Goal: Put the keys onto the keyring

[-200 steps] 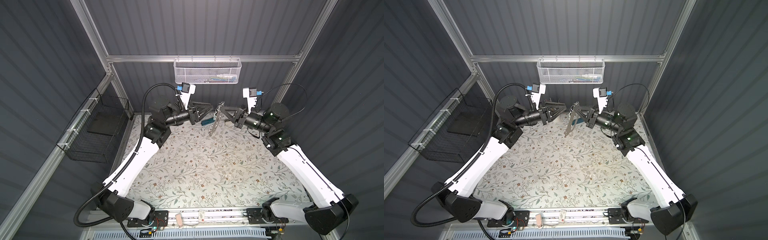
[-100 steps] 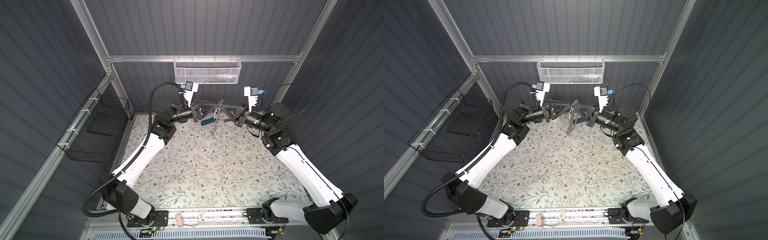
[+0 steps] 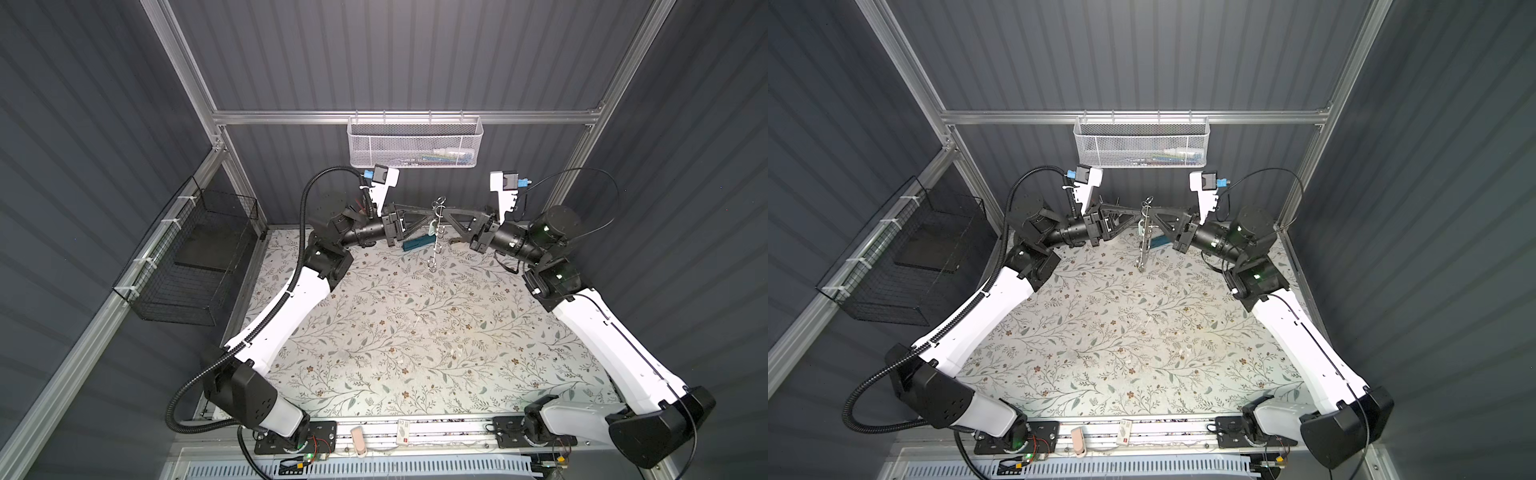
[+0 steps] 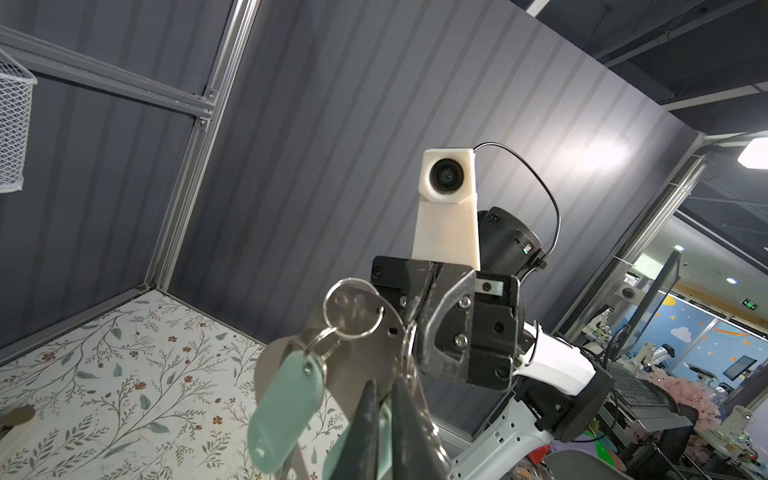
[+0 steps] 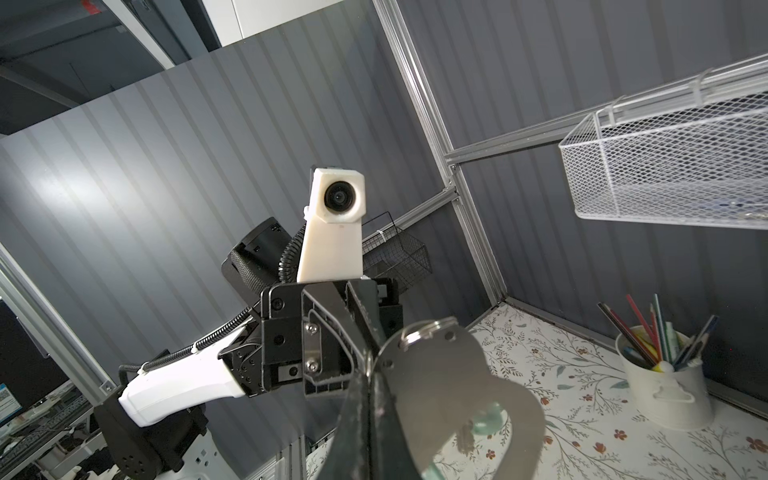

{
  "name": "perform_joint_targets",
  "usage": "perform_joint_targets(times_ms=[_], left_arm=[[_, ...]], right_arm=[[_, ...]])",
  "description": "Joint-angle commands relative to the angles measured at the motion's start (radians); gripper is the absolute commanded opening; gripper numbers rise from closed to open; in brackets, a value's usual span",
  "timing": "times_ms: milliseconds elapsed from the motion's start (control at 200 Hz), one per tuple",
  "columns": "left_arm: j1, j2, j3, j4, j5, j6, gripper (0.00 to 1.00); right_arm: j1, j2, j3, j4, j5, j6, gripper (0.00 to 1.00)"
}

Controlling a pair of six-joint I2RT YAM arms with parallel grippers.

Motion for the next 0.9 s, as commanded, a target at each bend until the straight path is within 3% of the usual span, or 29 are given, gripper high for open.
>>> perform_joint_targets(times_ms=[0,430,645,896], left_arm=[[-0.002,0.008,0.001,0.040,0.032,-0.011,0.02],[-0.003,0.051,0.014,0.039,0.089,-0.055,0.01],[0.001,0.009,0.024,-0.062,0.026,0.044,0.19],[0.031,-0.070,0.001,-0.123,-0.094,0.128,0.22]], right_arm=[[-0.002,0.003,0.009,0.041,-0.010,0.005,0.01],[-0.003,0.002,0.013,0.041,-0.013,0.007,0.01],[-0.003,-0.004,0.003,0.034,-0.005,0.000,0.01],[-0.002,-0.006,-0.001,0.029,-0.001,0.000,0.01]])
